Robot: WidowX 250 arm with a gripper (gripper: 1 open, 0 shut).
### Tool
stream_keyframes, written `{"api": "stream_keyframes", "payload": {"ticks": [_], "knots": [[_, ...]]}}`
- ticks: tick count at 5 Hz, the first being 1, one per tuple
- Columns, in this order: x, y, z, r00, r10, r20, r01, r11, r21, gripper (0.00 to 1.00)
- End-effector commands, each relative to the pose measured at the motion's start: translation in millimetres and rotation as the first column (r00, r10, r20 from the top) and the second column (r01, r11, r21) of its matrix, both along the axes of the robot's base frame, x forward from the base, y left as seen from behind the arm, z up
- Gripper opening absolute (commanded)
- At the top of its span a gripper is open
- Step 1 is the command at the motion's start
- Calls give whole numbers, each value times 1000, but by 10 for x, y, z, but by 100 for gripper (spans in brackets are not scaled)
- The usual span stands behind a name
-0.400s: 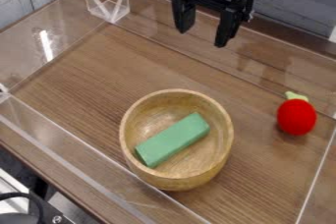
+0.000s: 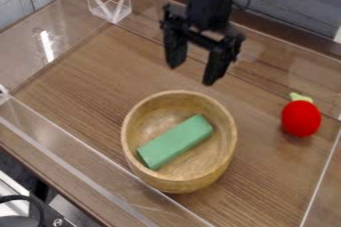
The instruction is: Remove the green block from inside the wooden bowl and put it on the table
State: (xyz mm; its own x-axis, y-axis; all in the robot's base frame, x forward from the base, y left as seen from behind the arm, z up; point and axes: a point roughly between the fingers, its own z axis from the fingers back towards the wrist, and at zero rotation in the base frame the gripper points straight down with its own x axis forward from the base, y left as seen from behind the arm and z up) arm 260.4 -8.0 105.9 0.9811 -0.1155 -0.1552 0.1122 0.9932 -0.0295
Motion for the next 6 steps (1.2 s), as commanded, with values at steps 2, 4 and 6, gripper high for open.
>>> {"api": "stream_keyframes", "payload": {"ticks": [2,4,6], "knots": [[-330,-35,3,987,-137,87,137,991,4,100],[-404,-54,-136,975,-210,77,210,978,15,100],[-437,-102,-283,973,-217,78,217,976,10,100]]}}
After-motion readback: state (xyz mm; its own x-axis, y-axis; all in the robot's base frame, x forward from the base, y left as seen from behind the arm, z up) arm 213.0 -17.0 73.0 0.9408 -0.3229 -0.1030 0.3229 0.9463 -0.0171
